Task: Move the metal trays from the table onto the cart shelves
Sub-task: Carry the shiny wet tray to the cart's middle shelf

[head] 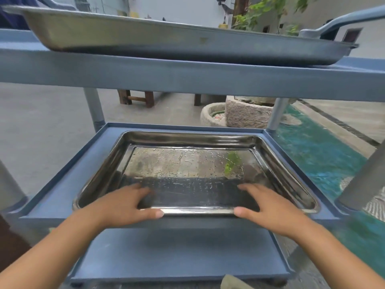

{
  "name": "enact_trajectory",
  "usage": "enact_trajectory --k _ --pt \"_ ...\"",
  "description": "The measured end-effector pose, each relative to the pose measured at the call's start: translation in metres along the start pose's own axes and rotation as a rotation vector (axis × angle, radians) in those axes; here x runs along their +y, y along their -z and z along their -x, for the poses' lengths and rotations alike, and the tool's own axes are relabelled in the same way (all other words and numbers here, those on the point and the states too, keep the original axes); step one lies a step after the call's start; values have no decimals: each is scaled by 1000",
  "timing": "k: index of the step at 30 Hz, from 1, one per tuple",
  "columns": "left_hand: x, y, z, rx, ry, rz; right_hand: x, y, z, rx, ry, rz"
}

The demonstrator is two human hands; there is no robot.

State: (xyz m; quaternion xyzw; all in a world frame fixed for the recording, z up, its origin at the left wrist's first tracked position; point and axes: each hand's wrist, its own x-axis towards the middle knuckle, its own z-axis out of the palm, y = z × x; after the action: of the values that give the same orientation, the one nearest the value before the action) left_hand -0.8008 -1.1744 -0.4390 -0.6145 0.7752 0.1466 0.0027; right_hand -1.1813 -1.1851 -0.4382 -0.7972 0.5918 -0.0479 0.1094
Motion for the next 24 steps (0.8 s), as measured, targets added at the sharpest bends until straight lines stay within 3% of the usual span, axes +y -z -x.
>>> enact_trajectory --k 7,18,24 --pt "-7 -22 -4 156 -12 -137 3 -27 -3 163 13 204" --pt "-2 -31 2 388 61 -135 4 -30 -9 231 10 119" --pt "2 -36 -2 416 113 -152 14 -27 -26 228 3 122"
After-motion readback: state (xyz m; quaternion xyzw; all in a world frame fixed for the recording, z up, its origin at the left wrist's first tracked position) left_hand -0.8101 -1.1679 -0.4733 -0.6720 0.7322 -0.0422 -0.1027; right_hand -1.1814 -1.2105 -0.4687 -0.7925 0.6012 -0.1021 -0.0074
